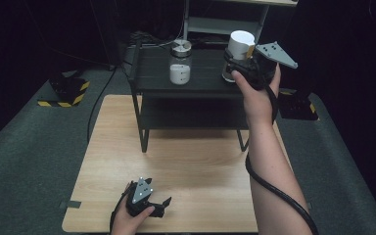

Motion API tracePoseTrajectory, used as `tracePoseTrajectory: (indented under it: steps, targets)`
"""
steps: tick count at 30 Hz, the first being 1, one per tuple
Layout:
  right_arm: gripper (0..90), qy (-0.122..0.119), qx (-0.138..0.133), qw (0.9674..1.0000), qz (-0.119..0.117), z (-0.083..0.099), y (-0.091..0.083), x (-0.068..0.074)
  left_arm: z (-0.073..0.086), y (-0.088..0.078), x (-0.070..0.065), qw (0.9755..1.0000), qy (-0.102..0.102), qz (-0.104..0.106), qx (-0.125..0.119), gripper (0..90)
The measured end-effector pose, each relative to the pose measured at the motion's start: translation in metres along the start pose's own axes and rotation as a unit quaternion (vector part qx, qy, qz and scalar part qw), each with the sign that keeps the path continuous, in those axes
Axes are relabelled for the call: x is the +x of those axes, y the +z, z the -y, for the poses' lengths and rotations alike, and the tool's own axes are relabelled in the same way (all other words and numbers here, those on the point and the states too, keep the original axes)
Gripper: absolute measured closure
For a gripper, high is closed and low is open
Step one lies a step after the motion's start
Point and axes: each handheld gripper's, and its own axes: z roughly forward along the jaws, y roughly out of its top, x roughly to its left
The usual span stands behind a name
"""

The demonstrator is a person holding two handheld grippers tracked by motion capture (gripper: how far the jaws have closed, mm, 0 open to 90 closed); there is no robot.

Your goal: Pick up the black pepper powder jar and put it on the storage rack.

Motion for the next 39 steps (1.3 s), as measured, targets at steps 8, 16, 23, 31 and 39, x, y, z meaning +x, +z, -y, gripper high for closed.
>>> tracePoseTrajectory:
  steps: [8,16,23,31,39]
  targets:
    - [0.0,0.002,-0.015,0.9999,0.005,0.003,-0.01,-0.001,0.0,0.0,0.0,1.0,0.002,0.001,0.001,0.7]
    - [0.0,0.008,-0.029,0.9995,-0.007,0.008,-0.03,-0.008,0.0,0.0,0.0,1.0,0.004,0.001,0.0,0.7]
    - [0.0,0.012,-0.041,0.9988,-0.021,0.021,-0.051,-0.016,0.001,0.0,0.0,1.0,0.006,0.004,-0.005,0.7]
    - [0.0,0.008,-0.052,0.998,-0.037,0.043,-0.077,-0.02,0.002,0.001,0.001,0.9999,0.004,0.005,-0.01,0.7]
    - [0.0,0.0,-0.053,0.9972,-0.054,0.063,-0.096,-0.022,0.004,0.001,0.001,0.9999,-0.001,0.003,-0.014,0.7]
